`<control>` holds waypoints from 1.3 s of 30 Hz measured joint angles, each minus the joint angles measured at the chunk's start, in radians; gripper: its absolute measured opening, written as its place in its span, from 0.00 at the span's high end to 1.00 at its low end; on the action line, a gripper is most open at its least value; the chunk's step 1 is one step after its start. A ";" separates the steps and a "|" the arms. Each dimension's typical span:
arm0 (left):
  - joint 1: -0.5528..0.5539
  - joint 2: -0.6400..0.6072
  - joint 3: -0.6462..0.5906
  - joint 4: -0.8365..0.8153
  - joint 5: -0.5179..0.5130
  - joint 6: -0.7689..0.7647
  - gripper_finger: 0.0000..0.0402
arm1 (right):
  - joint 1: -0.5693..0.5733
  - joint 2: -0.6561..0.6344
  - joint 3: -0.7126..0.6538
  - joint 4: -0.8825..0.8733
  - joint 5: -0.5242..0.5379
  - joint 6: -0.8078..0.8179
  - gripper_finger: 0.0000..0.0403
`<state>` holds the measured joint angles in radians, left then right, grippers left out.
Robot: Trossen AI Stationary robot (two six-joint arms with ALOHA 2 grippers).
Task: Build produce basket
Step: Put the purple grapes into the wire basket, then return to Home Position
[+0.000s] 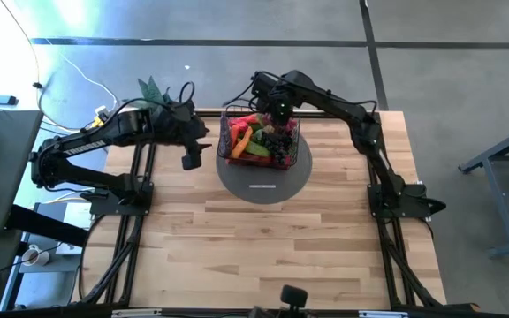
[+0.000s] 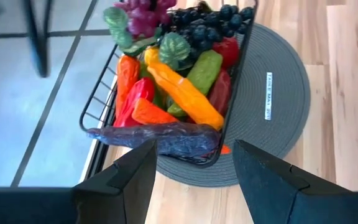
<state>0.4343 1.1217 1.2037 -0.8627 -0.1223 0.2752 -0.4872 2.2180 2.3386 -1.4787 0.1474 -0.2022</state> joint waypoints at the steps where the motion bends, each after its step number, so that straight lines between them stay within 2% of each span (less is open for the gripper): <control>1: 0.005 0.000 0.000 0.000 0.000 -0.007 0.50 | -0.002 0.004 0.000 -0.003 0.000 -0.018 0.92; 7: 0.015 0.000 0.000 0.000 0.000 -0.028 0.50 | -0.004 0.009 0.000 0.003 0.021 -0.093 0.81; 18: 0.014 0.000 0.000 0.000 0.043 -0.064 0.50 | -0.003 0.002 0.009 -0.002 0.062 -0.035 0.53; 23: 0.014 0.000 0.000 -0.001 0.053 -0.069 0.50 | 0.004 -0.025 0.013 -0.033 0.061 0.051 0.51; 28: 0.014 -0.020 0.000 -0.003 0.155 -0.091 0.50 | 0.017 -0.049 0.017 -0.051 0.060 0.126 0.51; 34: 0.008 -0.067 0.000 -0.003 0.206 -0.139 0.50 | 0.050 -0.065 0.018 -0.047 0.057 0.194 0.51; 39: -0.013 -0.163 -0.097 0.096 0.217 -0.194 0.50 | 0.095 -0.084 0.018 -0.031 0.054 0.248 0.51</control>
<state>0.4210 0.9591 1.1065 -0.7669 0.0951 0.0816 -0.3921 2.1339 2.3562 -1.5094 0.2013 0.0456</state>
